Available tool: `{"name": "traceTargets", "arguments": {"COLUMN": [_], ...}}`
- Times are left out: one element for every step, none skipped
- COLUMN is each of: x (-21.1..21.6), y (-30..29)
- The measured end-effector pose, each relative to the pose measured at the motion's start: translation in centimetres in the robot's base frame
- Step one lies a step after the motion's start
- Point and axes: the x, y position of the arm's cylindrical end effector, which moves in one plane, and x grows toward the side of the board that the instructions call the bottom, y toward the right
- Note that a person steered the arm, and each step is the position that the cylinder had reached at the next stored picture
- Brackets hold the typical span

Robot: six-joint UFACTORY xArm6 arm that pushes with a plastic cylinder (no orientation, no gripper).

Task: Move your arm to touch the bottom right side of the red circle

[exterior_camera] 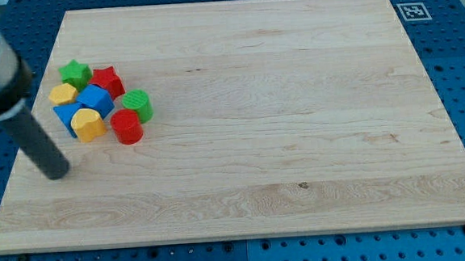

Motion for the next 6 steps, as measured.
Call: {"name": "traceTargets", "arguments": {"x": [0.0, -1.2, -2.5, -4.3, -2.6, -0.4], "y": [5.2, 9.0, 9.5, 9.5, 9.5, 8.0]}}
